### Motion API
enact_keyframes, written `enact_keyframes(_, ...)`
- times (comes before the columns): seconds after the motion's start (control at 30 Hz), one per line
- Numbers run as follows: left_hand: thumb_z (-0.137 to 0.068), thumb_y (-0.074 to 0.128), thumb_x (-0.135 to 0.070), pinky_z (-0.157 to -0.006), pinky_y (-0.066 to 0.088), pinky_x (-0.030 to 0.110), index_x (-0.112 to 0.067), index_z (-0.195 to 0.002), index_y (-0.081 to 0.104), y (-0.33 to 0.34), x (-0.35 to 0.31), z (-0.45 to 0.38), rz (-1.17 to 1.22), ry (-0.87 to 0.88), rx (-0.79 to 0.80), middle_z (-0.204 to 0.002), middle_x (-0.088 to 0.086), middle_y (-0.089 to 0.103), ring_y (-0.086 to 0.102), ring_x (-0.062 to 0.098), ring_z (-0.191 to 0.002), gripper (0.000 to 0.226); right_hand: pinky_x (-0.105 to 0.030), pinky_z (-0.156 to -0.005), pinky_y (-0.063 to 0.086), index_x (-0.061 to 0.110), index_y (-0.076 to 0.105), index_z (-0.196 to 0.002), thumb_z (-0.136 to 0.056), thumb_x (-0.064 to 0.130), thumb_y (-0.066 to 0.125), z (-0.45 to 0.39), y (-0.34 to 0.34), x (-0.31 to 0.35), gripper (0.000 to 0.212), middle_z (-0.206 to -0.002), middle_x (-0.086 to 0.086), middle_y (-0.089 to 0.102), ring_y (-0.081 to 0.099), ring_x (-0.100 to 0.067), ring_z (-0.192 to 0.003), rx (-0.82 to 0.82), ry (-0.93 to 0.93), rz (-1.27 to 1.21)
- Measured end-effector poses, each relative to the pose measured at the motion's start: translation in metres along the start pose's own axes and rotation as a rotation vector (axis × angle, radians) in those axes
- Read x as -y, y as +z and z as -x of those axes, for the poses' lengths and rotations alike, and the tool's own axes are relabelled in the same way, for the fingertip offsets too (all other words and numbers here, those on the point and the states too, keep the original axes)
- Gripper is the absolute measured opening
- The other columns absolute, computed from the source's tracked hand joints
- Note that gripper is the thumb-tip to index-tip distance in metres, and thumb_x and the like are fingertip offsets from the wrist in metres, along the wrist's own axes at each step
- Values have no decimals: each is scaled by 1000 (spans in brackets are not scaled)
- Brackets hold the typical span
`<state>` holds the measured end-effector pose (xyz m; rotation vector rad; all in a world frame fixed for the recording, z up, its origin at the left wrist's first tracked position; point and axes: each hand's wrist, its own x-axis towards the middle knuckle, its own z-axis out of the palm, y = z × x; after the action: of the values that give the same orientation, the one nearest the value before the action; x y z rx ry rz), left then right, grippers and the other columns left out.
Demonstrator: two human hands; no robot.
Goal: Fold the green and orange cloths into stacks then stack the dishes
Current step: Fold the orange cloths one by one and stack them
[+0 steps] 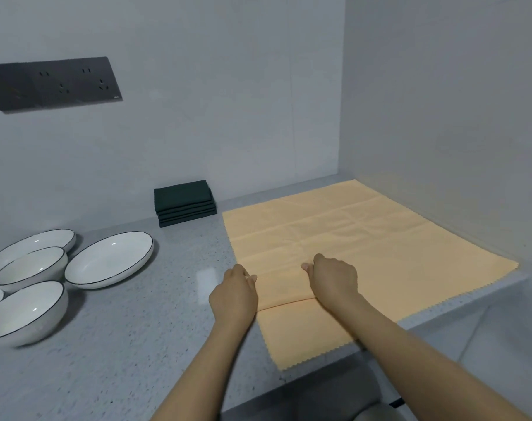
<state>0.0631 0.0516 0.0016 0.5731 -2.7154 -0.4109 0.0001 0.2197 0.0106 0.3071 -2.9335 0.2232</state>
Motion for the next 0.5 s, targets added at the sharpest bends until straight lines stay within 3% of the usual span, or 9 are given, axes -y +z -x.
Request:
enact_keyframes(0.27,-102,32,-34,-60,35,27,-16,-103,52,9,1,-3,-17,-10,-31,-98,-4,60,59,15,-78,27,-27,-57,26,13,56,-107,-103,42,23,-7,10,4,44,-102,-2,68,64,-21,-95,-6,59,101)
enact_keyframes(0.5,-103,32,-35,-59,32,26,-16,-105,49,9,1,-17,-124,-2,42,-92,-3,65,61,15,-80,26,-26,-65,31,14,55,-110,-103,38,23,-11,10,4,41,-105,-2,67,64,-21,-97,20,117,73)
